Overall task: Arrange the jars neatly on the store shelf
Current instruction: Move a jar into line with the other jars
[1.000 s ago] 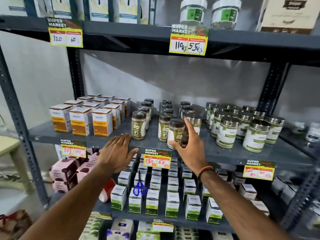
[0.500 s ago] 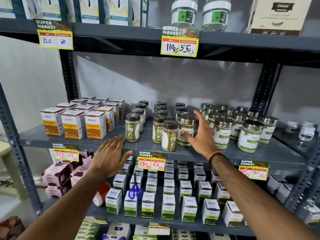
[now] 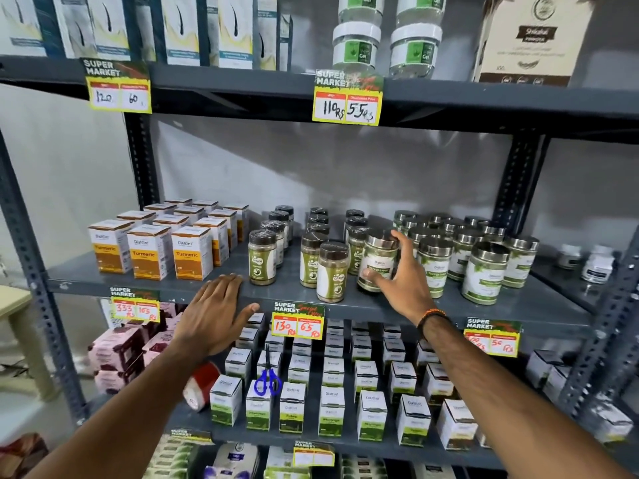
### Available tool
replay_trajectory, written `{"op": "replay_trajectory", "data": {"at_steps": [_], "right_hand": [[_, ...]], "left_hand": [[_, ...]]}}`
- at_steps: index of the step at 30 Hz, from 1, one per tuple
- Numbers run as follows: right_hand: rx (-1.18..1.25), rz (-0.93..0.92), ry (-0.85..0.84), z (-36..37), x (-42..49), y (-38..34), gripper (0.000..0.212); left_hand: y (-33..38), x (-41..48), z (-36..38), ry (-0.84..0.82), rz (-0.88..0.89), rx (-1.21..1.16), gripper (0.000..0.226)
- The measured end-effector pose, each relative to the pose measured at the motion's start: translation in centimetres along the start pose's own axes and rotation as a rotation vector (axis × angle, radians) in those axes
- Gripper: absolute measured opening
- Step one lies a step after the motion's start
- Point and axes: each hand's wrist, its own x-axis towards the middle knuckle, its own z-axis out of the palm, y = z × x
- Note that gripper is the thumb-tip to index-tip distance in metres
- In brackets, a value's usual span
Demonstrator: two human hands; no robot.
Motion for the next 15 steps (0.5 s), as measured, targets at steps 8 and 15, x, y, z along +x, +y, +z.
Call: {"op": "replay_trajectory", "data": {"at_steps": [8,15], "right_hand": [[0.037,-0.054,0.125,-8.4,-2.3,-2.5,0.092],[-0.009,-0.058,0.256,-18.0,-3.0,-0.6,0.094]], "left_hand": [[6.5,-0.8,-7.1,0.185,0.051,-0.09,0.085],[18.0,2.4,-11.4,0.244,0.171,-0.113,0.088]]}}
